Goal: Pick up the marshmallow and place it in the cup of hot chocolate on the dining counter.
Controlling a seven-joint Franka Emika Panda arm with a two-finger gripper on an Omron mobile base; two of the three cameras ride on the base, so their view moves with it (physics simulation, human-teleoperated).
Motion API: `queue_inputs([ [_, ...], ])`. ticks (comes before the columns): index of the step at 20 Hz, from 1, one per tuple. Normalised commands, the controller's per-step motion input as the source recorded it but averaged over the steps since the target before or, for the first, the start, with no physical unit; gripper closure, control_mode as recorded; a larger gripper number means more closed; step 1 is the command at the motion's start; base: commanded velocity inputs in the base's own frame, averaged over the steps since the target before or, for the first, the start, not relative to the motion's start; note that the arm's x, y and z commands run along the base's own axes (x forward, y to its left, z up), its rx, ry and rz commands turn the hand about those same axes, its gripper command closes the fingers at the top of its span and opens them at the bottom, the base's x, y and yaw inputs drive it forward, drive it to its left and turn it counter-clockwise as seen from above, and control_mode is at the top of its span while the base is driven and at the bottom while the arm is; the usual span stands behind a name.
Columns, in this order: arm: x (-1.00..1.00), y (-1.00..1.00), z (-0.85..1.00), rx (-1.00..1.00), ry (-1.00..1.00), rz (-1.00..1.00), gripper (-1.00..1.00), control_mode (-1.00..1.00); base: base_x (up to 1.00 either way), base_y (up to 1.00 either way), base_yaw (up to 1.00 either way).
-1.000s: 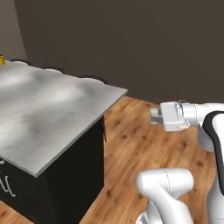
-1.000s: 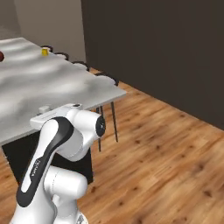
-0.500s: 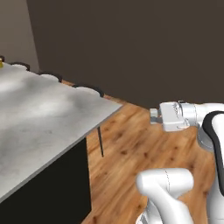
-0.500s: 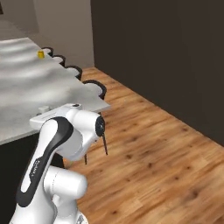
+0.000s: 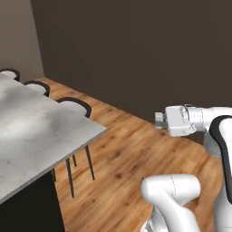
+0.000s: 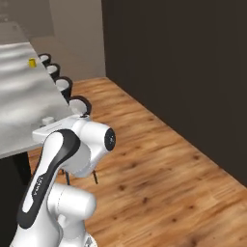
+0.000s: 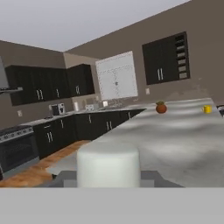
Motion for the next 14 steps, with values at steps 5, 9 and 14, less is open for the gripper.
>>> queue_inputs([
  [5, 0.00, 0.00, 0.00, 0.00, 0.00, 0.00, 1.00, 1.00, 0.70, -1.00, 0.27],
  [9, 0.00, 0.00, 0.00, 0.00, 0.00, 0.00, 1.00, 1.00, 0.93, -1.00, 0.33],
  [14, 0.00, 0.00, 0.00, 0.00, 0.00, 0.00, 1.00, 1.00, 1.00, -1.00, 0.39],
])
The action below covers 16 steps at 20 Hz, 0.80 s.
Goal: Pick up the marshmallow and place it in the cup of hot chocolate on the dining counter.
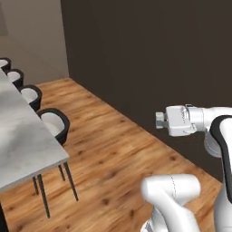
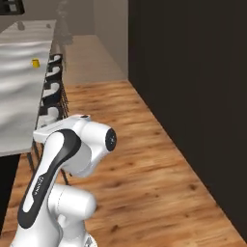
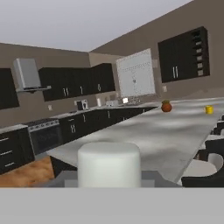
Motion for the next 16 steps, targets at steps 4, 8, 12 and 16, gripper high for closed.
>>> queue_inputs([
  [4, 0.00, 0.00, 0.00, 0.00, 0.00, 0.00, 1.00, 1.00, 1.00, -1.00, 0.42],
  [8, 0.00, 0.00, 0.00, 0.00, 0.00, 0.00, 1.00, 1.00, 1.00, -1.00, 0.42],
  [12, 0.00, 0.00, 0.00, 0.00, 0.00, 0.00, 1.00, 1.00, 1.00, -1.00, 0.43],
  [16, 0.00, 0.00, 0.00, 0.00, 0.00, 0.00, 1.00, 1.00, 1.00, -0.99, 0.44],
])
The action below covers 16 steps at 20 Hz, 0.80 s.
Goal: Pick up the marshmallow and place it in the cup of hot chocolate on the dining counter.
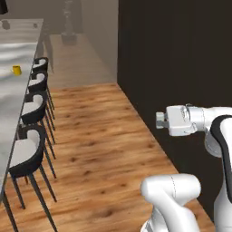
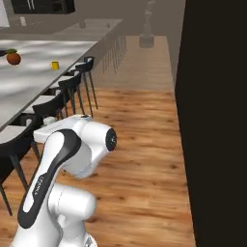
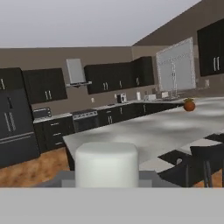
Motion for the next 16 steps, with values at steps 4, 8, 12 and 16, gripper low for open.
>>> queue_inputs([
  [4, 0.00, 0.00, 0.00, 0.00, 0.00, 0.00, 1.00, 1.00, 1.00, -1.00, 0.45],
  [8, 0.00, 0.00, 0.00, 0.00, 0.00, 0.00, 1.00, 1.00, 1.00, -0.98, 0.47],
  [12, 0.00, 0.00, 0.00, 0.00, 0.00, 0.00, 1.00, 1.00, 1.00, -0.92, 0.51],
  [16, 0.00, 0.00, 0.00, 0.00, 0.00, 0.00, 1.00, 1.00, 1.00, -0.84, 0.56],
])
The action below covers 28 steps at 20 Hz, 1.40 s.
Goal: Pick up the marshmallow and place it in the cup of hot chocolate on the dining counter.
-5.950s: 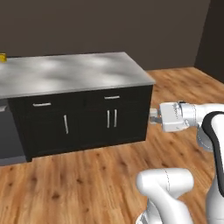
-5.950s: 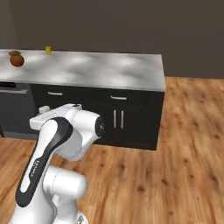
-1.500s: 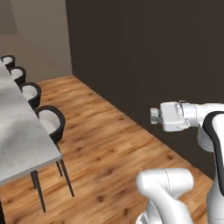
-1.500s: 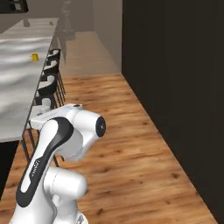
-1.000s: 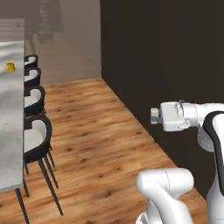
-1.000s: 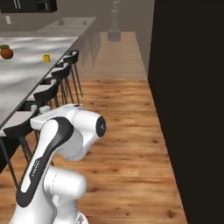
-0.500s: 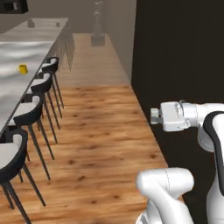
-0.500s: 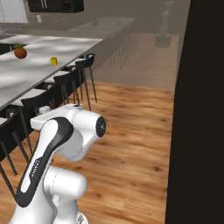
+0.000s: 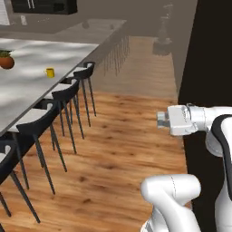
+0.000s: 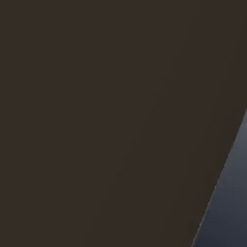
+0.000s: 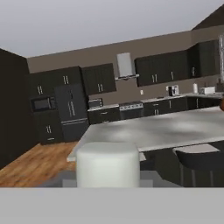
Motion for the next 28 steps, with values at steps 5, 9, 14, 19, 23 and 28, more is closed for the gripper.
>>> queue_inputs([
  [5, 0.00, 0.00, 0.00, 0.00, 0.00, 0.00, 1.00, 1.00, 1.00, -0.79, 0.57],
  [9, 0.00, 0.00, 0.00, 0.00, 0.00, 0.00, 1.00, 1.00, 1.00, -0.80, 0.57],
  [14, 0.00, 0.00, 0.00, 0.00, 0.00, 0.00, 1.00, 1.00, 1.00, -0.87, 0.55],
  [19, 0.00, 0.00, 0.00, 0.00, 0.00, 0.00, 1.00, 1.00, 0.91, -0.97, 0.48],
  [23, 0.00, 0.00, 0.00, 0.00, 0.00, 0.00, 1.00, 1.00, 0.48, -1.00, 0.41],
  [28, 0.00, 0.00, 0.00, 0.00, 0.00, 0.00, 1.00, 1.00, 0.47, -1.00, 0.42],
])
